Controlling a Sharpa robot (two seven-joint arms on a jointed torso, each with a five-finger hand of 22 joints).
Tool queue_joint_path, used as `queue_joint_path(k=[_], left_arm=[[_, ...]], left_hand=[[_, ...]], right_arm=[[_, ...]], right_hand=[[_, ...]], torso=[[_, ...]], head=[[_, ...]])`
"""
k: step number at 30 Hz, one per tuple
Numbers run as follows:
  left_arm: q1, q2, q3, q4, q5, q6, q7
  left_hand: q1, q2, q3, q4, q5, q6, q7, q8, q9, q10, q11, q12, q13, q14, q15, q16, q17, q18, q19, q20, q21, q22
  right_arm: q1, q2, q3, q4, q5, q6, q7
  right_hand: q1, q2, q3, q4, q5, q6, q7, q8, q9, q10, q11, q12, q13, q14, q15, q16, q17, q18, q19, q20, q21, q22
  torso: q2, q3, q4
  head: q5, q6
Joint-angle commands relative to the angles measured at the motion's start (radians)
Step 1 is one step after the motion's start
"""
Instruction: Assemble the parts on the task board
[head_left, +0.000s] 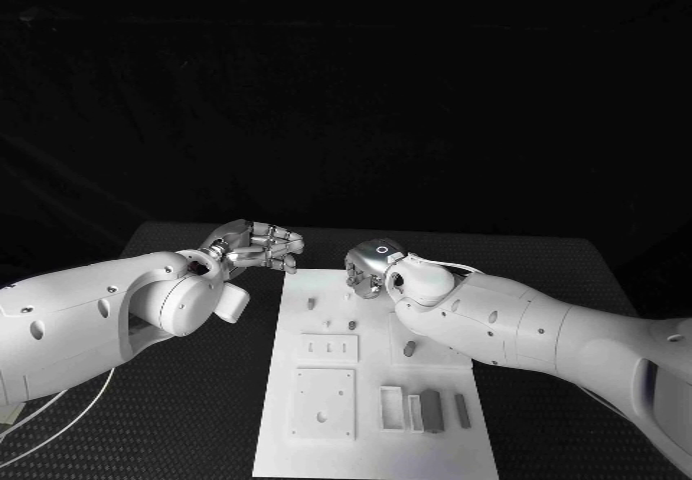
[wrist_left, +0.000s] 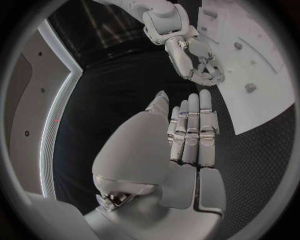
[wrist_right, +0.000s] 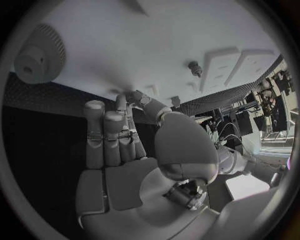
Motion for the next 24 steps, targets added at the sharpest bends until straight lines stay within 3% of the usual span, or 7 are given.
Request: queue_joint_path(k=[1, 6, 10, 13, 14, 19, 24], left_arm=[[0.003, 0.002, 0.001, 0.001, -0.003, 0.013, 0.006], [0.003, 0.000, 0.001, 0.002, -0.003, 0.012, 0.006], [0.003, -0.001, 0.001, 0.002, -0.003, 0.012, 0.005], [0.003, -0.001, 0.001, -0.001, -0.003, 0.011, 0.005], [0.003, -0.002, 0.001, -0.002, -0.003, 0.011, 0.005], [0.004, -0.010, 0.001, -0.005, -0.003, 0.008, 0.005], [0.004, -0.018, 0.001, -0.006, -0.003, 0.005, 0.006]], left_hand=[[-0.011, -0.001, 0.005, 0.000, -0.004, 0.001, 0.008, -0.004, -0.002, 0.000, 0.005, -0.005, -0.001, 0.007, -0.001, -0.007, 0.002, 0.012, -0.001, -0.003, -0.007, 0.001], [-0.011, -0.002, 0.005, 0.000, -0.005, 0.001, 0.008, -0.004, -0.002, 0.000, 0.005, -0.005, -0.001, 0.007, -0.001, -0.008, 0.002, 0.012, -0.001, -0.003, -0.007, 0.001], [-0.011, -0.002, 0.005, 0.000, -0.005, 0.001, 0.008, -0.004, -0.002, 0.000, 0.005, -0.006, -0.001, 0.007, -0.001, -0.008, 0.003, 0.012, -0.001, -0.003, -0.007, 0.001], [-0.011, -0.002, 0.005, 0.000, -0.005, 0.001, 0.008, -0.004, -0.002, 0.000, 0.005, -0.006, -0.001, 0.007, -0.001, -0.008, 0.003, 0.012, -0.001, -0.003, -0.007, 0.001], [-0.011, -0.003, 0.005, 0.000, -0.005, 0.001, 0.008, -0.004, -0.002, 0.000, 0.005, -0.006, -0.001, 0.007, -0.001, -0.009, 0.003, 0.012, -0.001, -0.003, -0.007, 0.002], [-0.012, -0.005, 0.005, 0.000, -0.005, -0.001, 0.008, -0.006, -0.002, -0.001, 0.006, -0.008, -0.001, 0.007, -0.001, -0.010, 0.005, 0.012, -0.001, -0.003, -0.008, 0.002], [-0.012, -0.006, 0.006, 0.000, -0.005, -0.002, 0.008, -0.006, -0.003, -0.002, 0.006, -0.009, -0.001, 0.007, -0.001, -0.011, 0.006, 0.012, -0.002, -0.003, -0.008, 0.002]], right_arm=[[-0.001, -0.001, -0.001, -0.002, -0.002, 0.029, -0.005], [-0.001, -0.004, -0.001, -0.001, 0.007, 0.028, -0.005], [-0.001, -0.008, -0.001, 0.002, 0.028, -0.006, -0.005], [-0.001, -0.019, -0.001, 0.014, 0.040, -0.033, -0.001], [-0.001, -0.024, -0.001, 0.019, 0.042, -0.042, -0.001], [0.000, -0.063, 0.000, 0.066, 0.048, -0.074, 0.002], [0.021, -0.124, 0.014, 0.141, 0.048, -0.076, -0.001]], right_hand=[[0.001, -0.001, 0.004, 0.000, 0.005, -0.004, 0.000, -0.002, 0.002, -0.006, 0.001, -0.002, 0.000, -0.002, 0.007, -0.004, -0.001, 0.116, -0.003, 0.000, -0.004, 0.018], [0.000, -0.001, 0.004, 0.000, 0.004, -0.004, 0.001, -0.002, 0.002, -0.006, 0.001, -0.003, 0.000, -0.002, 0.007, -0.004, -0.002, 0.116, -0.003, 0.000, -0.004, 0.018], [-0.014, -0.013, -0.001, 0.005, 0.004, -0.025, 0.009, -0.014, -0.001, -0.026, 0.009, -0.015, 0.000, -0.004, 0.014, -0.003, -0.004, 0.116, -0.004, 0.001, -0.006, 0.018], [-0.034, -0.050, -0.003, 0.021, 0.005, -0.101, 0.041, -0.059, -0.020, -0.065, 0.025, -0.035, -0.006, -0.006, 0.030, -0.003, -0.009, 0.116, -0.005, 0.000, -0.011, 0.016], [-0.038, -0.060, -0.002, 0.028, 0.005, -0.113, 0.045, -0.066, -0.024, -0.076, 0.029, -0.037, -0.008, -0.006, 0.034, -0.002, -0.010, 0.116, -0.005, -0.001, -0.013, 0.016], [-0.052, -0.114, 0.009, 0.071, 0.004, -0.164, 0.041, -0.090, -0.039, -0.112, 0.040, -0.035, -0.016, -0.012, 0.045, -0.001, -0.016, 0.116, -0.006, -0.003, -0.019, 0.015], [-0.040, -0.119, 0.017, 0.083, 0.003, -0.158, 0.042, -0.082, -0.038, -0.115, 0.040, -0.032, -0.017, -0.011, 0.044, 0.003, -0.017, 0.116, -0.002, -0.006, -0.019, 0.017]], torso=[[0.000, -0.0003, -0.0004], [0.000, -0.0006, -0.0005], [0.000, -0.0010, -0.0001], [0.000, -0.0009, 0.0000], [0.000, -0.0009, 0.0000], [0.000, -0.0004, -0.0021], [-0.001, 0.0009, -0.0049]], head=[[0.000, -0.001], [0.000, 0.000], [0.000, 0.000], [-0.001, 0.002], [-0.001, 0.002], [0.000, 0.005], [-0.003, 0.011]])
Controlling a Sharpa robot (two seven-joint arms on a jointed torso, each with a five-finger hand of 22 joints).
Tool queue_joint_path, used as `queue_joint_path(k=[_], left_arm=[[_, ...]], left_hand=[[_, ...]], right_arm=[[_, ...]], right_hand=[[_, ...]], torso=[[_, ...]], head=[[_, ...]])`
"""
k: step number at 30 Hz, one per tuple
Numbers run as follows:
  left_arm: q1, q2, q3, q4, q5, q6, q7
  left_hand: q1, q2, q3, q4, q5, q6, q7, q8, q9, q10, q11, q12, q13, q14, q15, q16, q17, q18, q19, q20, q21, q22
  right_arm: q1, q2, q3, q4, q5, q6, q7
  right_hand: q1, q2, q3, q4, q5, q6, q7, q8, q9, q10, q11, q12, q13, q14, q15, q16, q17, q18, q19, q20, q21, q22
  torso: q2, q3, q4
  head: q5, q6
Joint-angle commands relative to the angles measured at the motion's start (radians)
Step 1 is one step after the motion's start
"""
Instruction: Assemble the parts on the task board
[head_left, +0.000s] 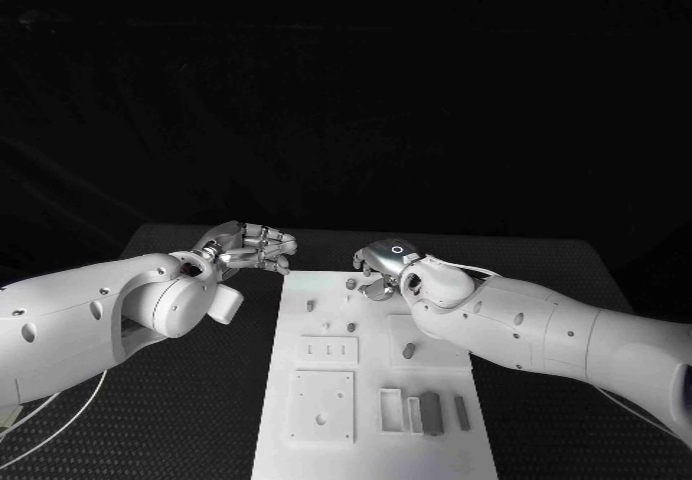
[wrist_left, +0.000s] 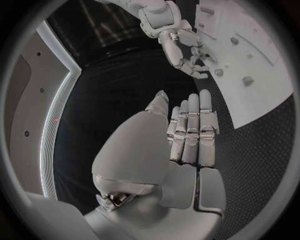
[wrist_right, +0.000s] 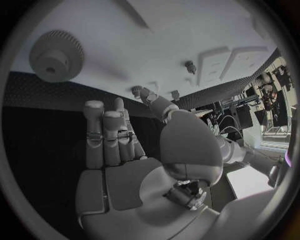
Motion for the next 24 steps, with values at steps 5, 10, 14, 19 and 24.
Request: queue_joint_path(k=[5, 10, 14, 19, 24], left_arm=[[0.004, -0.007, 0.001, 0.010, -0.003, 0.005, 0.008], [0.005, -0.008, 0.001, 0.013, -0.006, 0.006, 0.010], [0.004, -0.002, 0.001, 0.006, -0.006, 0.010, 0.011], [0.004, 0.000, 0.000, 0.003, -0.006, 0.011, 0.012], [0.004, 0.000, 0.000, 0.000, -0.006, 0.012, 0.012]], left_hand=[[-0.007, -0.003, 0.006, 0.000, -0.005, -0.002, 0.008, -0.007, -0.001, -0.002, 0.006, -0.006, -0.001, 0.007, -0.001, -0.004, 0.002, 0.011, -0.002, -0.003, -0.004, 0.002], [-0.007, -0.003, 0.006, 0.000, -0.005, -0.002, 0.008, -0.007, -0.001, -0.002, 0.006, -0.006, -0.001, 0.007, -0.001, -0.005, 0.003, 0.011, -0.002, -0.003, -0.004, 0.002], [-0.007, -0.002, 0.008, 0.000, -0.005, 0.000, 0.004, -0.005, -0.001, -0.001, 0.006, -0.007, -0.001, 0.007, 0.000, -0.006, 0.005, 0.011, -0.002, -0.003, -0.005, 0.003], [-0.006, -0.001, 0.009, 0.000, -0.005, 0.002, 0.003, -0.005, 0.000, -0.001, 0.006, -0.007, -0.001, 0.007, 0.000, -0.008, 0.006, 0.011, -0.002, -0.003, -0.005, 0.003], [-0.007, -0.001, 0.009, 0.000, -0.005, 0.002, 0.002, -0.005, 0.000, -0.001, 0.006, -0.008, 0.000, 0.007, 0.000, -0.008, 0.007, 0.011, -0.002, -0.003, -0.005, 0.003]], right_arm=[[0.034, -0.072, 0.015, 0.078, 0.006, 0.023, -0.007], [0.047, -0.135, 0.028, 0.120, 0.005, 0.071, -0.008], [0.052, -0.182, 0.038, 0.151, 0.005, 0.108, -0.001], [0.058, -0.220, 0.040, 0.165, 0.006, 0.168, 0.007], [0.058, -0.229, 0.040, 0.154, 0.013, 0.228, 0.017]], right_hand=[[0.005, -0.007, -0.002, 0.009, 0.003, 0.006, 0.001, 0.007, 0.002, -0.005, -0.002, 0.004, 0.000, 0.005, 0.006, 0.005, -0.003, 0.115, 0.003, -0.010, -0.002, 0.018], [0.001, -0.013, -0.005, 0.018, 0.003, 0.015, -0.003, 0.014, 0.003, -0.006, -0.002, 0.005, 0.000, 0.004, 0.007, 0.006, -0.005, 0.115, 0.002, -0.009, -0.002, 0.019], [-0.003, -0.025, -0.005, 0.029, 0.003, 0.011, -0.016, 0.014, 0.002, -0.011, 0.001, 0.003, -0.001, 0.001, 0.009, 0.005, -0.007, 0.115, -0.001, -0.008, -0.004, 0.018], [-0.008, -0.044, -0.005, 0.049, 0.003, 0.008, -0.023, 0.017, 0.002, -0.027, 0.006, -0.001, -0.005, -0.002, 0.014, 0.007, -0.010, 0.115, -0.002, -0.007, -0.006, 0.018], [-0.013, -0.066, -0.001, 0.080, 0.003, -0.020, -0.035, 0.007, -0.005, -0.072, 0.020, -0.005, -0.017, -0.006, 0.028, 0.010, -0.013, 0.115, -0.003, -0.007, -0.010, 0.018]], torso=[[0.000, 0.0017, -0.0047], [0.001, 0.0043, -0.0115], [0.002, 0.0064, -0.0175], [0.003, 0.0057, -0.0176], [0.003, 0.0075, -0.0142]], head=[[-0.009, 0.013], [-0.006, 0.019], [-0.007, 0.022], [-0.010, 0.022], [-0.011, 0.020]])
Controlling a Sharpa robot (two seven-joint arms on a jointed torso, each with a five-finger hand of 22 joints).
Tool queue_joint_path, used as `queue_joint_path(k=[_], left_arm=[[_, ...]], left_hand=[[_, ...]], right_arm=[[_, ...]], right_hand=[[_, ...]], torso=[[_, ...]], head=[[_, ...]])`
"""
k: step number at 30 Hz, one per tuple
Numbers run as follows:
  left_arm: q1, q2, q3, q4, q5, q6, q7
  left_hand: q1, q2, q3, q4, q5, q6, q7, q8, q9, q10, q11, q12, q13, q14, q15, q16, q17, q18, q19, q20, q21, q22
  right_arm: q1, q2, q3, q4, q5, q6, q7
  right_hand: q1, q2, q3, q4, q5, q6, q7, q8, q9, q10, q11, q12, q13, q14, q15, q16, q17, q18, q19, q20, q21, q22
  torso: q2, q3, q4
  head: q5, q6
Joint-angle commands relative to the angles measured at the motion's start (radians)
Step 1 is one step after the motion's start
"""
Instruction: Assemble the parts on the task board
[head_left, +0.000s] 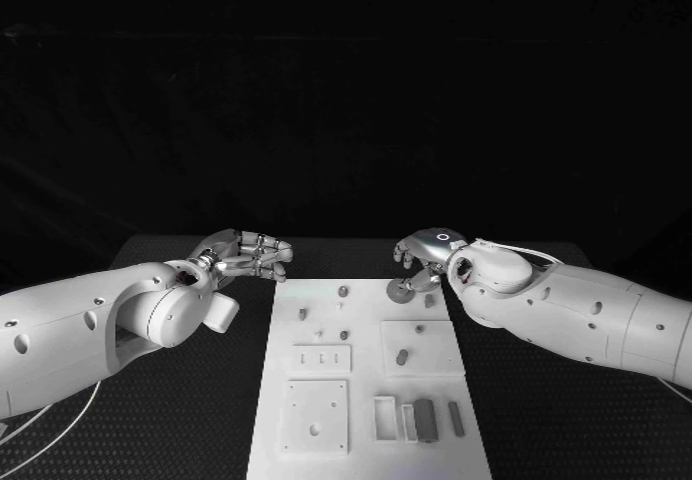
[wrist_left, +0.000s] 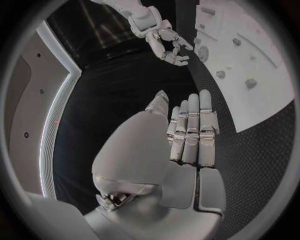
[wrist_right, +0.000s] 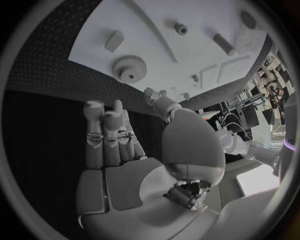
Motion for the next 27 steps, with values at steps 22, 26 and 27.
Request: queue_joint_path(k=[22, 26, 27], left_arm=[[0.002, 0.009, 0.000, -0.009, -0.005, 0.017, 0.011], [0.002, 0.009, 0.000, -0.009, -0.005, 0.018, 0.011], [0.002, 0.009, 0.000, -0.010, -0.005, 0.018, 0.011]], left_hand=[[-0.008, 0.000, 0.009, 0.000, -0.005, 0.003, 0.002, -0.004, 0.000, 0.000, 0.006, -0.004, 0.000, 0.007, 0.000, -0.006, 0.004, 0.011, -0.002, -0.002, -0.006, 0.002], [-0.008, 0.000, 0.009, 0.000, -0.005, 0.003, 0.002, -0.005, 0.000, 0.000, 0.006, -0.004, 0.000, 0.008, 0.000, -0.006, 0.004, 0.011, -0.002, -0.002, -0.006, 0.002], [-0.008, 0.000, 0.009, 0.000, -0.005, 0.003, 0.002, -0.005, 0.000, 0.000, 0.006, -0.004, 0.000, 0.008, 0.000, -0.006, 0.004, 0.011, -0.002, -0.002, -0.006, 0.002]], right_arm=[[-0.012, 0.080, -0.011, -0.143, 0.013, 0.137, 0.060], [-0.016, 0.082, -0.012, -0.143, 0.013, 0.149, 0.064], [-0.016, 0.082, -0.012, -0.143, 0.013, 0.149, 0.064]], right_hand=[[0.014, 0.010, -0.009, 0.029, 0.002, 0.015, -0.007, 0.023, 0.002, 0.001, -0.001, 0.019, -0.005, -0.009, 0.005, 0.018, -0.008, 0.116, -0.014, 0.001, -0.004, 0.021], [0.016, 0.017, -0.019, 0.026, 0.002, 0.033, -0.005, 0.035, 0.007, 0.026, -0.012, 0.035, 0.012, -0.010, -0.005, 0.021, -0.010, 0.116, -0.015, 0.001, -0.002, 0.022], [0.016, 0.018, -0.020, 0.025, 0.002, 0.035, -0.005, 0.037, 0.007, 0.028, -0.013, 0.036, 0.015, -0.010, -0.006, 0.021, -0.010, 0.116, -0.015, 0.001, -0.001, 0.022]], torso=[[0.001, -0.0002, 0.0039], [0.000, -0.0004, 0.0039], [0.000, -0.0004, 0.0039]], head=[[0.001, -0.012], [0.002, -0.014], [0.002, -0.014]])
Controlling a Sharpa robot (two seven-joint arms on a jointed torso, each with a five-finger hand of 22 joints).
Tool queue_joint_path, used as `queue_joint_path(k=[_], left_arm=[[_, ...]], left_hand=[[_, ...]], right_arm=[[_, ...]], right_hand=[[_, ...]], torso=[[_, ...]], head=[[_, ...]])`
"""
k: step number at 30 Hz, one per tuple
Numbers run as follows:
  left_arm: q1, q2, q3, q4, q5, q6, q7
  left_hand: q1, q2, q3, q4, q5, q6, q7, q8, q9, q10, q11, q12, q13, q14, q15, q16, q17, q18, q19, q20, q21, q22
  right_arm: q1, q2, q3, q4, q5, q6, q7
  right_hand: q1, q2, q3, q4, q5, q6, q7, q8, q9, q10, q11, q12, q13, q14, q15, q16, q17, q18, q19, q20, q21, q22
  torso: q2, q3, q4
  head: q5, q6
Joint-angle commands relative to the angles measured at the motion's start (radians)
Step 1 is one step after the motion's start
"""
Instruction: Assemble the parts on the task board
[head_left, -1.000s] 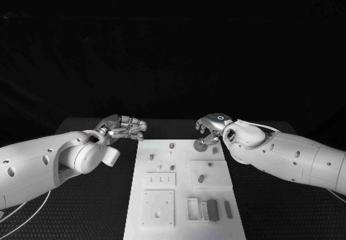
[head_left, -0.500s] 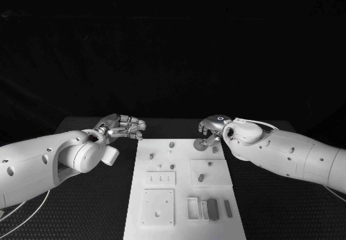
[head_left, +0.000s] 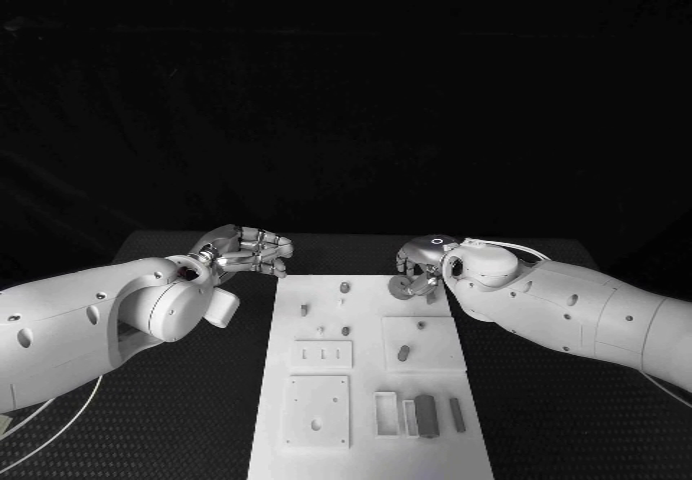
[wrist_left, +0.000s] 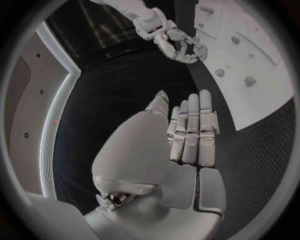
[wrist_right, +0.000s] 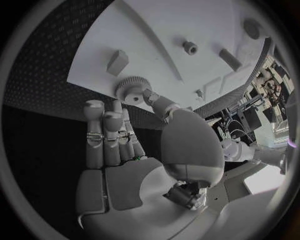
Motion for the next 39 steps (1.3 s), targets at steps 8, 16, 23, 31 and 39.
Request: queue_joint_path(k=[8, 16, 23, 31, 39], left_arm=[[0.002, 0.000, 0.001, 0.002, -0.004, 0.015, 0.010], [0.002, 0.001, 0.001, 0.001, -0.004, 0.016, 0.009], [0.002, -0.001, 0.001, 0.003, -0.004, 0.016, 0.008], [0.002, -0.007, 0.001, 0.009, -0.005, 0.017, 0.007], [0.003, -0.010, 0.001, 0.013, -0.006, 0.016, 0.006]], left_hand=[[-0.008, 0.000, 0.005, 0.000, -0.005, 0.003, 0.003, -0.005, 0.000, 0.000, 0.006, -0.005, 0.000, 0.008, 0.000, -0.007, 0.002, 0.011, -0.002, -0.003, -0.006, 0.002], [-0.008, 0.000, 0.005, 0.000, -0.005, 0.003, 0.003, -0.005, 0.000, 0.000, 0.006, -0.005, 0.000, 0.008, 0.000, -0.008, 0.003, 0.011, -0.002, -0.002, -0.006, 0.002], [-0.009, 0.000, 0.005, 0.000, -0.005, 0.003, 0.004, -0.005, 0.000, 0.000, 0.007, -0.005, 0.000, 0.008, 0.000, -0.008, 0.004, 0.011, -0.002, -0.002, -0.006, 0.002], [-0.009, 0.000, 0.005, 0.000, -0.005, 0.003, 0.004, -0.005, 0.000, 0.001, 0.007, -0.006, 0.000, 0.008, 0.000, -0.009, 0.005, 0.011, -0.002, -0.002, -0.007, 0.003], [-0.009, -0.001, 0.005, 0.000, -0.005, 0.003, 0.004, -0.005, -0.001, 0.001, 0.007, -0.006, 0.000, 0.008, 0.000, -0.010, 0.006, 0.011, -0.002, -0.002, -0.007, 0.003]], right_arm=[[-0.004, 0.001, -0.001, 0.002, -0.001, 0.041, 0.023], [-0.008, 0.012, -0.002, -0.015, -0.001, 0.050, 0.025], [-0.013, 0.027, -0.008, -0.035, -0.005, 0.051, 0.027], [-0.019, 0.031, -0.018, -0.044, -0.040, 0.066, 0.023], [-0.023, 0.032, -0.028, -0.045, -0.053, 0.092, 0.019]], right_hand=[[0.001, 0.021, -0.017, -0.002, 0.003, 0.037, 0.009, 0.021, 0.008, 0.025, -0.011, 0.018, 0.035, 0.001, -0.019, 0.007, -0.006, 0.116, -0.008, 0.000, 0.006, 0.021], [0.007, 0.048, -0.019, -0.014, 0.003, 0.059, 0.016, 0.031, 0.012, 0.032, -0.016, 0.024, 0.056, 0.001, -0.024, 0.008, -0.009, 0.116, -0.010, 0.001, 0.007, 0.021], [0.012, 0.083, -0.023, -0.035, 0.003, 0.062, 0.017, 0.030, 0.010, 0.030, -0.016, 0.023, 0.073, 0.000, -0.024, 0.009, -0.012, 0.116, -0.014, 0.002, 0.009, 0.022], [0.017, 0.089, -0.025, -0.056, 0.003, 0.060, 0.018, 0.026, 0.008, 0.028, -0.016, 0.022, 0.082, -0.001, -0.024, 0.010, -0.014, 0.116, -0.016, 0.003, 0.010, 0.022], [0.028, 0.070, -0.026, -0.090, 0.004, 0.045, 0.022, 0.015, 0.002, 0.025, -0.015, 0.019, 0.092, -0.005, -0.023, 0.009, -0.017, 0.116, -0.021, 0.005, 0.009, 0.021]], torso=[[0.000, -0.0003, -0.0011], [0.000, 0.0002, -0.0007], [0.001, 0.0006, 0.0001], [0.002, -0.0002, -0.0001], [0.001, 0.0001, -0.0017]], head=[[0.001, -0.004], [0.001, -0.005], [0.001, -0.007], [0.002, -0.013], [0.003, -0.020]])
